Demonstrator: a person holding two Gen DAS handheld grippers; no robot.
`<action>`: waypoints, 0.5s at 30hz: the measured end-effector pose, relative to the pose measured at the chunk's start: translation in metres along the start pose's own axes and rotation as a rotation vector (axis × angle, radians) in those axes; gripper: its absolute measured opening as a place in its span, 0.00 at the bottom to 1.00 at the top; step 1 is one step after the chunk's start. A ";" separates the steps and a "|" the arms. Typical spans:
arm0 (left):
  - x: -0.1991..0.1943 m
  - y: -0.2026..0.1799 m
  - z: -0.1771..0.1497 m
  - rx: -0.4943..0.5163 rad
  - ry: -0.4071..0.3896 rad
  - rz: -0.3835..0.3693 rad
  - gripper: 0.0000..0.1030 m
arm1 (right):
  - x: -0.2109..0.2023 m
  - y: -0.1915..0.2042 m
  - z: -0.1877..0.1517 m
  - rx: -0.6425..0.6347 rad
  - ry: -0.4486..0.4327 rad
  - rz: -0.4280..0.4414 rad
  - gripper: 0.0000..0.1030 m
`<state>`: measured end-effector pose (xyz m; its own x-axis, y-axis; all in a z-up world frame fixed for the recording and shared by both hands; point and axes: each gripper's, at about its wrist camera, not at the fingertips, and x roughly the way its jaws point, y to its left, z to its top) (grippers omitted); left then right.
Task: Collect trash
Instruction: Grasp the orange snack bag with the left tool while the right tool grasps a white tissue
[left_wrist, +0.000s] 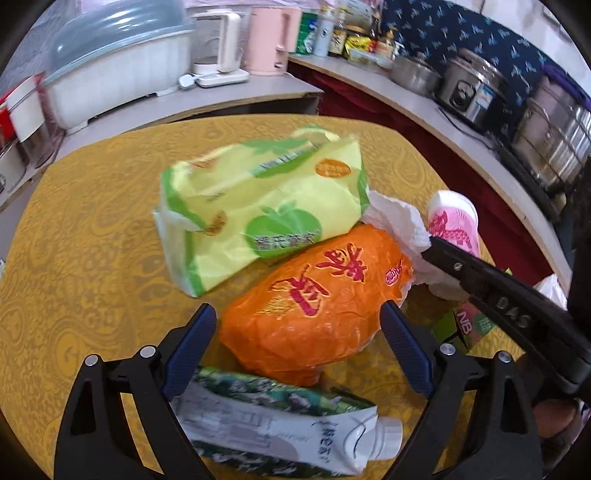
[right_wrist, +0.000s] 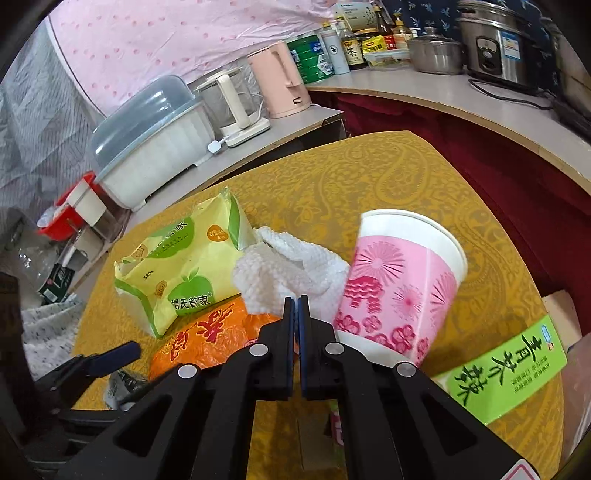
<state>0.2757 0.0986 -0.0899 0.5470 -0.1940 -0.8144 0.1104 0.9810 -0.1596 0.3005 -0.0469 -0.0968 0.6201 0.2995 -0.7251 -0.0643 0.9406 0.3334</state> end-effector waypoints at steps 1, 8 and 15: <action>0.005 -0.004 0.000 0.013 0.015 0.005 0.83 | -0.001 -0.003 -0.001 0.010 0.000 0.004 0.02; 0.018 -0.018 -0.005 0.061 0.051 0.010 0.59 | -0.006 -0.014 -0.006 0.041 -0.007 0.020 0.02; 0.000 -0.020 -0.013 0.038 0.041 -0.026 0.38 | -0.025 -0.006 -0.009 0.033 -0.033 0.051 0.02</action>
<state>0.2626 0.0796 -0.0936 0.5092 -0.2183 -0.8325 0.1561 0.9747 -0.1602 0.2787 -0.0588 -0.0860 0.6424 0.3408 -0.6864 -0.0714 0.9184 0.3892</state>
